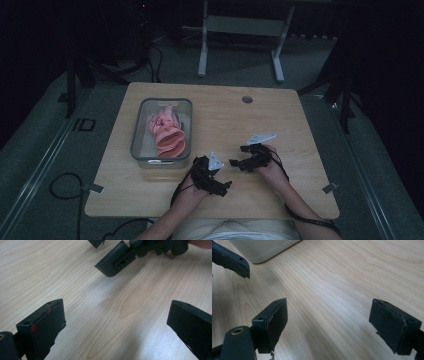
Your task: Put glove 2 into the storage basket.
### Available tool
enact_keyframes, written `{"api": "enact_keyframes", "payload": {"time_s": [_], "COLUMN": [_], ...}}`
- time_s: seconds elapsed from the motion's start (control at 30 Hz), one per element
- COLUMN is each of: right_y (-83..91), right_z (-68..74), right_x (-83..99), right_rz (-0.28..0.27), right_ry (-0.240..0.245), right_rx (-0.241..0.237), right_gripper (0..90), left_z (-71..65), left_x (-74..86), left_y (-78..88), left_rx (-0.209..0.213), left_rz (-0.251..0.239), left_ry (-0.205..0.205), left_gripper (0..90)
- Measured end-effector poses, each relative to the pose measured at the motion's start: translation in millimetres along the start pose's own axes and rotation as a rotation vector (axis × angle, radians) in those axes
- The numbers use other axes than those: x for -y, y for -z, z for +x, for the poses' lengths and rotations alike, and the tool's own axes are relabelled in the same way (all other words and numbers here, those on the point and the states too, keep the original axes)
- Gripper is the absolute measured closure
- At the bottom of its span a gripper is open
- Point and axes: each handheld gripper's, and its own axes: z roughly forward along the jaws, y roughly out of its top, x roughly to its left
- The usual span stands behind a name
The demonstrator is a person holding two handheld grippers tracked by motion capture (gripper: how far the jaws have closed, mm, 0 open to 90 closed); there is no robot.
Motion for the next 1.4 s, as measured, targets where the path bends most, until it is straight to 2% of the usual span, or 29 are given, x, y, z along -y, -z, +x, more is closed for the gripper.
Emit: {"api": "enact_keyframes", "payload": {"time_s": [0.23, 0.57, 0.7, 0.87, 1.0, 1.13, 1.4], "right_y": [0.2, 7.2, 10.5, 13.5, 14.0, 14.5, 13.1], "right_z": [0.5, -0.6, -0.6, -1.0, -2.7, -3.8, -3.4], "right_x": [8.5, 17.3, 19.5, 23.1, 23.7, 23.8, 24.0], "right_rz": [-0.008, -0.017, -0.024, -0.031, -0.035, -0.048, -0.039], "right_ry": [0.006, 0.010, -0.002, -0.002, -0.006, -0.010, -0.004], "right_rx": [0.016, 0.047, 0.042, 0.047, 0.050, 0.054, 0.064], "right_gripper": [15.0, 14.9, 14.5, 14.3, 14.3, 14.4, 14.4], "left_z": [-0.2, -1.6, -2.0, -2.7, -5.2, -4.0, -3.5], "left_x": [6.0, 12.7, 14.4, 17.6, 18.8, 19.4, 20.5], "left_y": [-4.7, -9.0, -9.5, -8.2, -6.7, -6.2, -6.9], "left_rx": [0.008, -0.012, -0.022, -0.030, -0.052, -0.051, -0.051], "left_rz": [0.008, 0.011, 0.020, 0.005, -0.006, -0.010, -0.007], "left_ry": [0.000, -0.016, -0.037, -0.048, -0.080, -0.075, -0.073], "left_gripper": [1.4, 1.4, 1.4, 1.4, 1.4, 1.4, 1.4]}}
